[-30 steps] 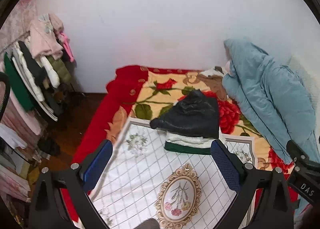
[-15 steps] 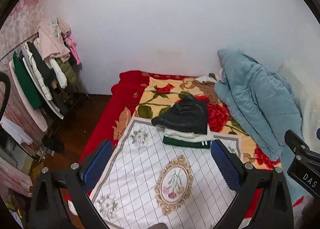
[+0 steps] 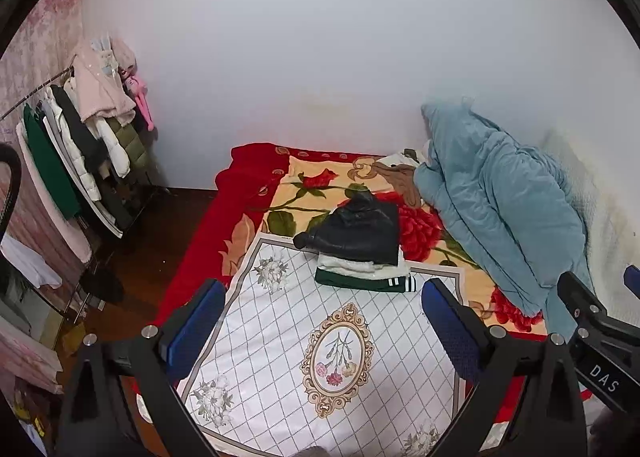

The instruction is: Fold large clothes

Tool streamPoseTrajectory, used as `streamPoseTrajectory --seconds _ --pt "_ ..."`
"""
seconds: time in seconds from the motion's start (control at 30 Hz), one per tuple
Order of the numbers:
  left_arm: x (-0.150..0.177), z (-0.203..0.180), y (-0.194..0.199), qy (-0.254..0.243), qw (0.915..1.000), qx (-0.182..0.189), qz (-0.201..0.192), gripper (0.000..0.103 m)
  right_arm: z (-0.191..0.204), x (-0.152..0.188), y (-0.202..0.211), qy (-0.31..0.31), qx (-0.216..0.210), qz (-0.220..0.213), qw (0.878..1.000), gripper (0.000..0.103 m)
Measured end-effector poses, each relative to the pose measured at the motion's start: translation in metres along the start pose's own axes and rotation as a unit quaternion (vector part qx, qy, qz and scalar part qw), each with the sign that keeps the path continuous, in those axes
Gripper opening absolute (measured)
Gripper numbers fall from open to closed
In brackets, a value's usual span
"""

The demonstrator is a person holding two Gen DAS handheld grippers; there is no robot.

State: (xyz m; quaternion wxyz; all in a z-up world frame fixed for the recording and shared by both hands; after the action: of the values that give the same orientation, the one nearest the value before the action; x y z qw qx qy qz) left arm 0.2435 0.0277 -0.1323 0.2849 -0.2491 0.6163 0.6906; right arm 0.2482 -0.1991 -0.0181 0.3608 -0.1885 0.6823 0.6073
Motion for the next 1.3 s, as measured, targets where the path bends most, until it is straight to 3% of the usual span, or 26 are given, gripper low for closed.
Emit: streamPoseTrajectory --seconds 0.33,0.77,1.3 --pt "0.005 -0.001 0.006 0.0 1.0 -0.002 -0.004 0.1 -0.004 0.008 0.015 0.001 -0.002 0.001 1.0 0.103" --pt "0.006 0.0 0.009 -0.002 1.0 -0.005 -0.001 0.1 0.008 -0.012 0.004 0.015 -0.021 0.014 1.0 0.103" --pt "0.007 -0.001 0.011 -0.004 1.0 -0.005 0.0 0.1 0.011 -0.012 -0.001 0.014 -0.026 0.02 0.999 0.103"
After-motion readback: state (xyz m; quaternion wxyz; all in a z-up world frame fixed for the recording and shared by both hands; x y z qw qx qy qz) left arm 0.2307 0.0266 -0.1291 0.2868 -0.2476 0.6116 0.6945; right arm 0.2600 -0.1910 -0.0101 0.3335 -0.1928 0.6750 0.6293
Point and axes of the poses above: each gripper's, at about its wrist camera, not at the fingertips, and y roughly against the way its jaws point, z to its left, x to its underside, the point moved 9 cm from there along -y, roughly the way its jaws point, and after that the axes turned 11 degrees about -y, right-handed, at the moved point
